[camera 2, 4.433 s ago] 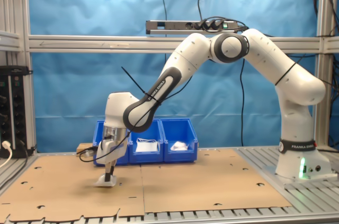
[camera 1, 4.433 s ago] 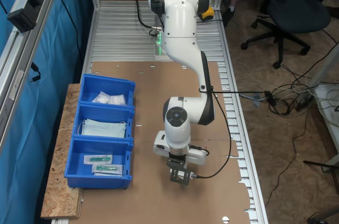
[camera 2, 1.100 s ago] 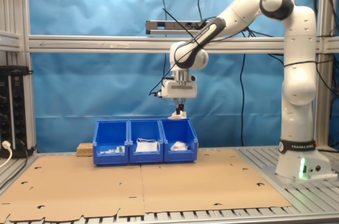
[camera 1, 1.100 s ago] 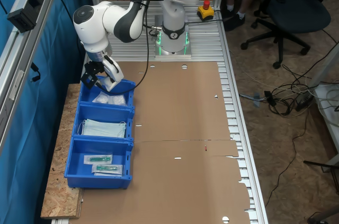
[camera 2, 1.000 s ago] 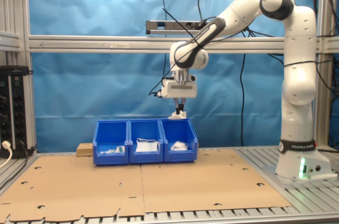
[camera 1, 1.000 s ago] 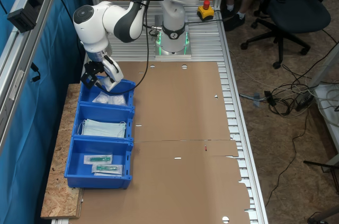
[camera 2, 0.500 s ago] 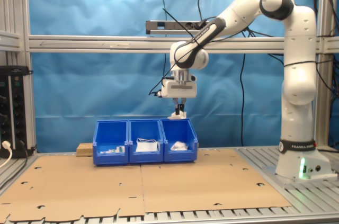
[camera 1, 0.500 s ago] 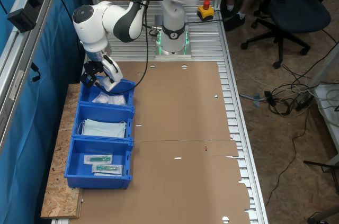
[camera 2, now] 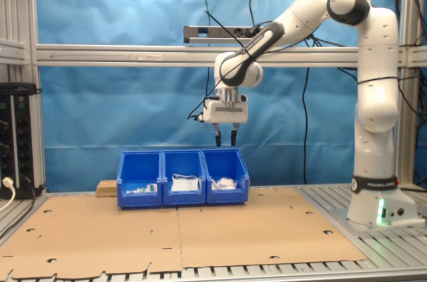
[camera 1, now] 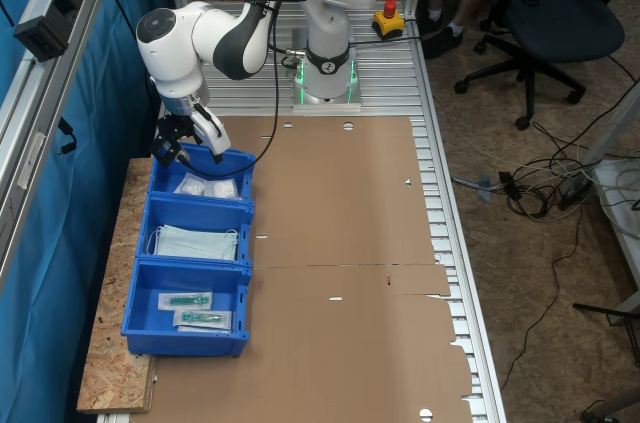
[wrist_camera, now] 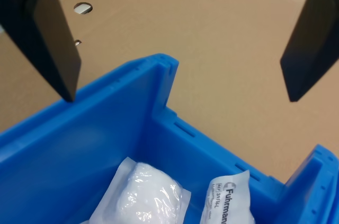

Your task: Pick and place sorting task of medical equipment.

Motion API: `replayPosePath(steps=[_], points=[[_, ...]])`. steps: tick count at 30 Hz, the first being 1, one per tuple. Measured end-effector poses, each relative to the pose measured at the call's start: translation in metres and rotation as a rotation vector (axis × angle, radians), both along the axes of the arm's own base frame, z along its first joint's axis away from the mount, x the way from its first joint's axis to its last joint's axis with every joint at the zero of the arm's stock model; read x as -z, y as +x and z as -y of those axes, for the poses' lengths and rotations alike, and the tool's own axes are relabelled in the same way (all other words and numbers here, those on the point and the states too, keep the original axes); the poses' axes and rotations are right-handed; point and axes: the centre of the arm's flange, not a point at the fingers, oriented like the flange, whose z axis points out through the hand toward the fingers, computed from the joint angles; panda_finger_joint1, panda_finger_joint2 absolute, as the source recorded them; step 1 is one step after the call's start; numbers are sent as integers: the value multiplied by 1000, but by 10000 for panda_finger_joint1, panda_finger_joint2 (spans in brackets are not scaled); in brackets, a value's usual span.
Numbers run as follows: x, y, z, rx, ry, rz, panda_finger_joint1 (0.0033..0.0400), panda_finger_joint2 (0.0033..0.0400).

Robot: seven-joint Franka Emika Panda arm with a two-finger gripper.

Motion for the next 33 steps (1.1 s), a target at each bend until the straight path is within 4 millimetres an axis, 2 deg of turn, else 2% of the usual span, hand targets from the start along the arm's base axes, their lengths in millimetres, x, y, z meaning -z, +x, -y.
replayPosePath(steps=[2,3,11,12,17,21,26,32,33], points=[[0,0,0,0,0,1,320,320],[0,0,0,0,-1,1,382,382],[-3,5,-3,-10,-5,7,382,382],[-5,7,-5,-15,-7,11,398,398],[-29,29,-24,-72,-27,49,399,399],[-53,53,-48,-136,-44,82,399,399],[-87,85,-88,-231,-57,116,400,400],[-124,117,-145,-356,-53,130,400,400],[-135,124,-164,-397,-47,126,400,400]])
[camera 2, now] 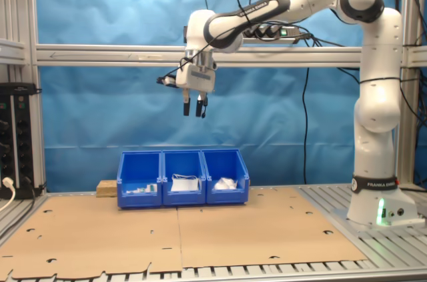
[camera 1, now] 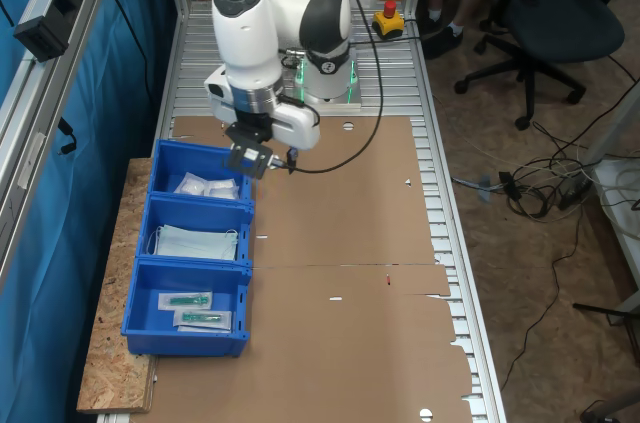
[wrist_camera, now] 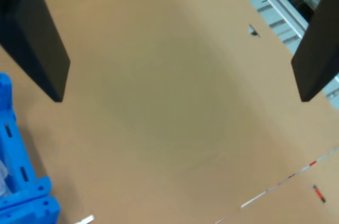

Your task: Pick and place sorting task of medical equipment.

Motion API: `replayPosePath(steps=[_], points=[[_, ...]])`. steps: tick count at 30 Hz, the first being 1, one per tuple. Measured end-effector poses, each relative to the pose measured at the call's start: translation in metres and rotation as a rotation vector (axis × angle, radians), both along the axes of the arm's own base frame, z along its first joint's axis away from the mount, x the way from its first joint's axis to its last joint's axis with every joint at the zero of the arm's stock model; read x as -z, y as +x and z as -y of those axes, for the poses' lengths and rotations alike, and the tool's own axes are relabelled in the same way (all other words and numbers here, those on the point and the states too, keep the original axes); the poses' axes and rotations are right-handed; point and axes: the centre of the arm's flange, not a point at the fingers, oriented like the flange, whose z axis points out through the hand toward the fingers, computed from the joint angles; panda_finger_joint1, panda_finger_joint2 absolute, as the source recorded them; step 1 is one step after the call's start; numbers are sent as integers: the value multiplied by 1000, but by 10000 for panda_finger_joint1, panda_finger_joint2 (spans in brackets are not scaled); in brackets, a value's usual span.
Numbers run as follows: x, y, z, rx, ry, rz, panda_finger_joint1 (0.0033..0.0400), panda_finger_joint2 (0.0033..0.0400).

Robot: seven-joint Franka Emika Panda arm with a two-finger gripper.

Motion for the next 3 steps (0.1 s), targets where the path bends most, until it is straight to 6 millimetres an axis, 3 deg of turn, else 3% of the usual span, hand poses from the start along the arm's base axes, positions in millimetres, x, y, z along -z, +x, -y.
replayPosePath(steps=[1,3], points=[[0,0,0,0,0,0,400,400],[-12,6,-19,-39,3,-7,400,400]])
